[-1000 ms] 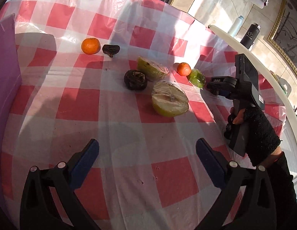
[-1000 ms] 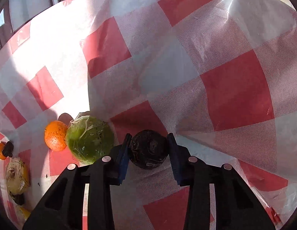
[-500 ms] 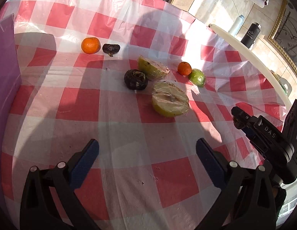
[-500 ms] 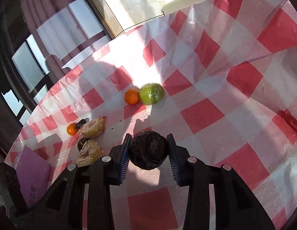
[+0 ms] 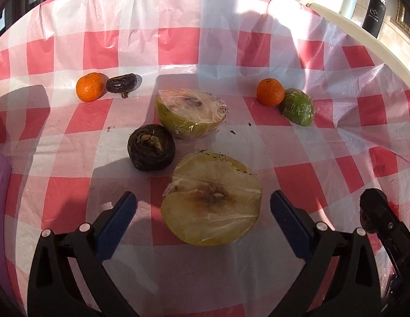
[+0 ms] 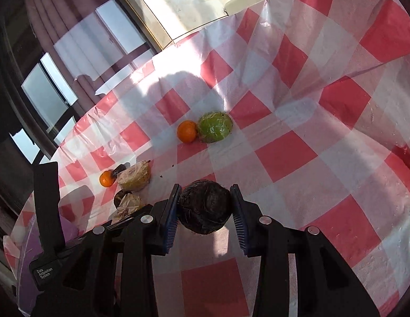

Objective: Organize fruits
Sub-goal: 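Grasp the plastic-wrapped halved pear with the left tool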

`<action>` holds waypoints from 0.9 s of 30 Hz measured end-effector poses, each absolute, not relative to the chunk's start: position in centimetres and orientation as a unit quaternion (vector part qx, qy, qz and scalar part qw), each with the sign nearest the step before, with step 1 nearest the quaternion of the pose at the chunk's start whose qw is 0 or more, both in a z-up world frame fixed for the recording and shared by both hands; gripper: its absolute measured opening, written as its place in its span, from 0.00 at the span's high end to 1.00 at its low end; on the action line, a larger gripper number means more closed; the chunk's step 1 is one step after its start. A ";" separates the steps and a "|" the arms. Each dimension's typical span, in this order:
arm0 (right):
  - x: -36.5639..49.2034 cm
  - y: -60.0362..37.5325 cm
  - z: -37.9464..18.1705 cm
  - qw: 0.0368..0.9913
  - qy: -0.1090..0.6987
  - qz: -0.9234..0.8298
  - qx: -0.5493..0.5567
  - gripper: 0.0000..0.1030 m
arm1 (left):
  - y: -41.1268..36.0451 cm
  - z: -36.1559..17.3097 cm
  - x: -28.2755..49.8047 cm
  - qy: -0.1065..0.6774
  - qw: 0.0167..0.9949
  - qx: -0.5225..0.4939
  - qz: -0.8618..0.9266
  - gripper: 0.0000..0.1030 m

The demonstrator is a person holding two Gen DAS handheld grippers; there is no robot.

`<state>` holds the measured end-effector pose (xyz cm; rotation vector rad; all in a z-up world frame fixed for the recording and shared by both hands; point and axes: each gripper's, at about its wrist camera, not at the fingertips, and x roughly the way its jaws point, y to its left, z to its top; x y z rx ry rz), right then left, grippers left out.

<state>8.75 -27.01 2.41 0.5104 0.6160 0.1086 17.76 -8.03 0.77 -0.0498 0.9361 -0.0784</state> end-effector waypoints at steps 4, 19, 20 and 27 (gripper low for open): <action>8.7 -27.1 2.4 0.919 0.298 0.056 0.250 0.63 | -9.4 0.9 17.0 0.437 0.897 0.039 -0.041 0.41; 8.6 -27.0 2.4 0.920 0.296 0.057 0.251 0.63 | -0.3 2.5 0.7 0.344 0.923 -0.154 -0.083 0.41; 8.6 -27.0 2.4 0.920 0.296 0.057 0.251 0.63 | 0.1 2.5 0.1 0.338 0.923 -0.163 -0.084 0.41; 8.6 -27.3 2.5 0.921 0.292 0.060 0.251 0.63 | 1.0 2.4 -0.3 0.338 0.917 -0.183 -0.107 0.41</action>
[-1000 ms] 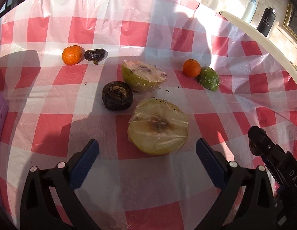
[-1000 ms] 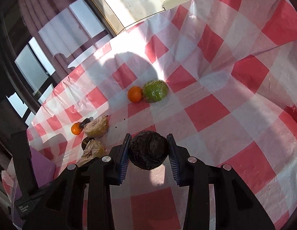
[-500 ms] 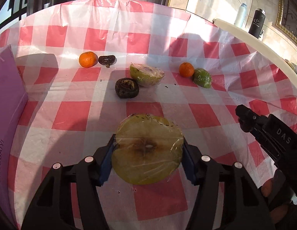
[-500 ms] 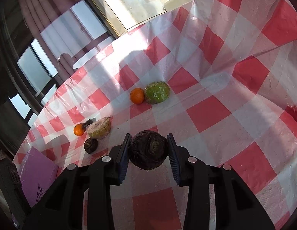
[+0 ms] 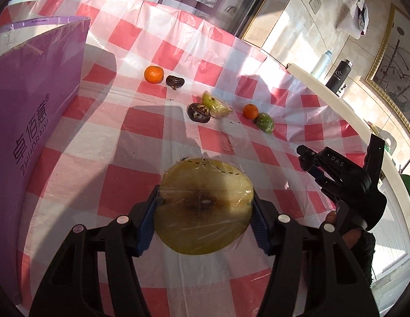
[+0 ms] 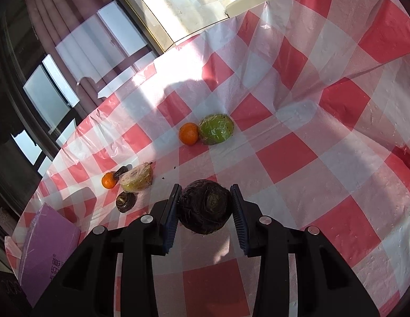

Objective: Organize fruits
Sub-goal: 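Grasp the plastic-wrapped halved pear with the left tool, then carry both fruits to the box and open the left tool to drop the halved pear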

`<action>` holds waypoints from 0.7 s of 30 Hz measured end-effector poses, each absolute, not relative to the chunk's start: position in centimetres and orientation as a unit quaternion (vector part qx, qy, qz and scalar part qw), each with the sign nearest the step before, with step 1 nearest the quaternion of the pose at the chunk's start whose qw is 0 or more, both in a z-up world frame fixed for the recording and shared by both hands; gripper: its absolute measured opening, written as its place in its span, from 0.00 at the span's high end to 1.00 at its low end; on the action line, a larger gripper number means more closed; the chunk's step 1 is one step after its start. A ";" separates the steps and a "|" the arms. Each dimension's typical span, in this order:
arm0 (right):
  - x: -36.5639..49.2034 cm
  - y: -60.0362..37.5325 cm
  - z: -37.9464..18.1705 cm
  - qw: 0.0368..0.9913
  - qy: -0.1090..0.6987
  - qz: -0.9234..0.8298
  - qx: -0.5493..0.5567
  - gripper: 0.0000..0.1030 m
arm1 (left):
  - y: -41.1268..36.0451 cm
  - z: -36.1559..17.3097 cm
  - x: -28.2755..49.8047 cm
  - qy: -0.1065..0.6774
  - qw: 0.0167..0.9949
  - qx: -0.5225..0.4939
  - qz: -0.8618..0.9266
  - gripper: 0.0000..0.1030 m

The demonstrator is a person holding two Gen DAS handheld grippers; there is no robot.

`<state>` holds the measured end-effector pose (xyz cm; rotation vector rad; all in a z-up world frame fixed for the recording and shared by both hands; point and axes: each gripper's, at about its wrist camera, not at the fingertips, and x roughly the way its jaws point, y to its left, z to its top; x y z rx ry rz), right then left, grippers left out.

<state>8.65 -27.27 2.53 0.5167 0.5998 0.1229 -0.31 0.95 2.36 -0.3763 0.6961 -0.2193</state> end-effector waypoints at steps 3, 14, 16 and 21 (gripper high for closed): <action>8.6 -27.3 2.6 0.921 0.292 0.060 0.250 0.63 | 0.8 2.5 -0.5 0.331 0.919 -0.179 -0.117 0.41; 1.6 -21.9 2.3 0.912 0.320 0.098 0.236 0.63 | 3.1 2.7 -5.8 0.304 0.921 -0.212 -0.124 0.41; 0.1 -20.5 2.4 0.911 0.321 0.117 0.231 0.63 | 3.6 3.1 -7.8 0.292 0.924 -0.210 -0.126 0.41; -2.0 -16.2 3.6 0.908 0.327 0.167 0.201 0.63 | 5.1 6.7 -12.6 0.227 0.947 -0.186 -0.128 0.41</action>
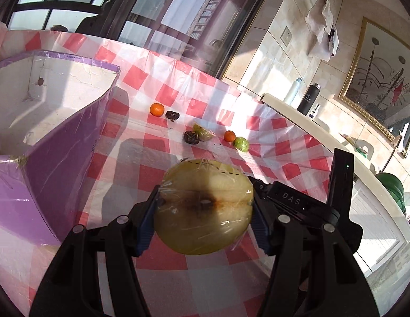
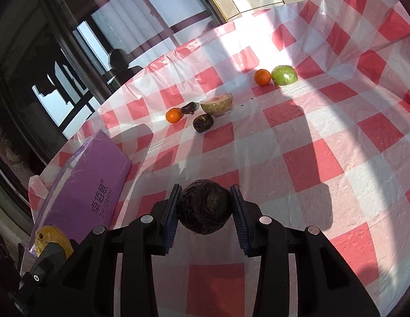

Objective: Organize fruits
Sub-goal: 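Carry both fruits to the box and open the left tool to drop the halved pear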

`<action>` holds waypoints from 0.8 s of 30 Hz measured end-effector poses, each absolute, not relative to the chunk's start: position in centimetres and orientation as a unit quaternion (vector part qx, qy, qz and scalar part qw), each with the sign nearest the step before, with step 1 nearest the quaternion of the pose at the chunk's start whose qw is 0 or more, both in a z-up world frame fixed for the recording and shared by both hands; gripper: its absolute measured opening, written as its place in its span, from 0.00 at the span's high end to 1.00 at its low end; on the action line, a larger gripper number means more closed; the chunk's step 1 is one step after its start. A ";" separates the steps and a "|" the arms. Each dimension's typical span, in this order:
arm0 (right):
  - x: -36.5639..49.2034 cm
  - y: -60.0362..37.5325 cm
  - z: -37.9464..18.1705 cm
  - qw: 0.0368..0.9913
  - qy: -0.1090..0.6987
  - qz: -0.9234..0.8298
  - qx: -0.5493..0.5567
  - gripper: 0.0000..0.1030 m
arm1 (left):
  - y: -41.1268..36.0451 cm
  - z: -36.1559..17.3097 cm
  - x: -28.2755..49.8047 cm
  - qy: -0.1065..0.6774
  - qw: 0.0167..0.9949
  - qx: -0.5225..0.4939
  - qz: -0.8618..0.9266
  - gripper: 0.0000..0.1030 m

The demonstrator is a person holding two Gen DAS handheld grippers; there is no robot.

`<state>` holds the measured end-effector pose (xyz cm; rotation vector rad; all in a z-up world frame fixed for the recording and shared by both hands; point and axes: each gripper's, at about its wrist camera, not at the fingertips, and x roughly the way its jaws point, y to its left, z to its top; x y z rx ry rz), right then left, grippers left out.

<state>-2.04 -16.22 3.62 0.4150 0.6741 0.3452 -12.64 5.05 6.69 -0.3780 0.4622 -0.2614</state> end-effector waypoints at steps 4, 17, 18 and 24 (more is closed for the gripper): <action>-3.7 -11.9 6.4 0.909 0.305 0.226 0.171 0.63 | 7.7 10.7 -15.7 0.158 0.965 -0.180 -0.107 0.41; -7.6 6.0 12.2 0.873 0.265 0.403 0.071 0.63 | 20.9 14.7 -17.5 0.137 0.974 -0.152 0.097 0.40; -7.7 7.3 12.3 0.871 0.264 0.411 0.061 0.63 | 21.9 14.6 -17.4 0.141 0.972 -0.152 0.108 0.41; -7.2 12.4 11.1 0.866 0.294 0.403 -0.003 0.63 | 25.3 14.6 -15.9 0.179 0.966 -0.125 0.141 0.42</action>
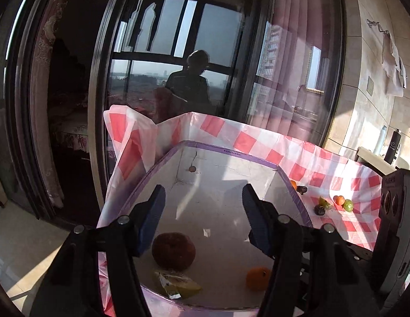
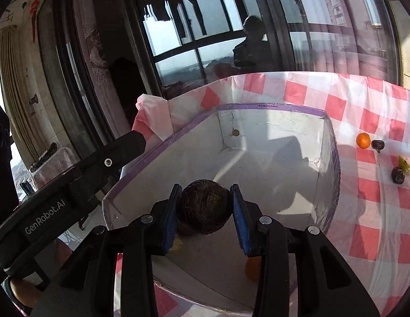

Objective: Organize fruits
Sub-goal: 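Carry both fruits to the box and open the left tool to drop the halved pear, then lower the dark round fruit into the box and open the right tool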

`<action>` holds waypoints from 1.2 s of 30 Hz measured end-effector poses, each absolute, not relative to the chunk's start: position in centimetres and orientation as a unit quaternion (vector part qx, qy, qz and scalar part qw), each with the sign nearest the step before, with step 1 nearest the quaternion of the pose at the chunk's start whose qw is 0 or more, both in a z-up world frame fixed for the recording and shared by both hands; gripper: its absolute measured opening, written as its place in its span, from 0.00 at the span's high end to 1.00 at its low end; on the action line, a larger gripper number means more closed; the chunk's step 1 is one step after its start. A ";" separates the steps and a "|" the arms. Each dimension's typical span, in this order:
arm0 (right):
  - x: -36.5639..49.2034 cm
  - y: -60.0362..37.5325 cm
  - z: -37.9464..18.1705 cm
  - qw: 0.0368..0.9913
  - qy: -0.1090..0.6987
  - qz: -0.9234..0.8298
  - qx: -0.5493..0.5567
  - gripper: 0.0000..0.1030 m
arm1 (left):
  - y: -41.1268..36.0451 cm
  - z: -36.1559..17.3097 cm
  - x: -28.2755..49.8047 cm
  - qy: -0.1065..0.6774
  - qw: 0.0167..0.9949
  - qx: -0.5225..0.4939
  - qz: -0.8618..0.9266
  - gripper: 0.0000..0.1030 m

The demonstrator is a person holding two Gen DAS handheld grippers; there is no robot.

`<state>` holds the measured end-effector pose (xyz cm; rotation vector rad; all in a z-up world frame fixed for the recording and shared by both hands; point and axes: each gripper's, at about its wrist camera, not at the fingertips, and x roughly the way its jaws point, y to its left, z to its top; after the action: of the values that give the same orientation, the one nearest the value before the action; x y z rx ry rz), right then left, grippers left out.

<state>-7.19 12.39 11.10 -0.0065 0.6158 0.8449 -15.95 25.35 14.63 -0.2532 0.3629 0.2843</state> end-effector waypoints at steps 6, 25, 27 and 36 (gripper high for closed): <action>-6.9 14.6 9.0 0.868 0.315 0.376 -0.081 0.63 | 26.2 12.0 -13.2 0.239 0.955 -0.117 0.129 0.44; -6.9 13.8 9.7 0.871 0.314 0.352 -0.135 0.25 | 27.3 10.1 -13.0 0.272 0.945 -0.116 0.139 0.07; -6.8 12.0 10.1 0.881 0.305 0.345 -0.111 0.23 | 27.5 10.2 -13.4 0.269 0.944 -0.126 0.146 0.07; -4.3 -2.3 10.0 0.924 0.255 0.273 0.083 0.16 | 20.5 14.2 -14.5 0.186 0.972 -0.074 0.127 0.02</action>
<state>-4.35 -2.33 10.00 0.1700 0.5241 0.5597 -14.48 20.55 14.19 -0.1498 0.3747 0.2561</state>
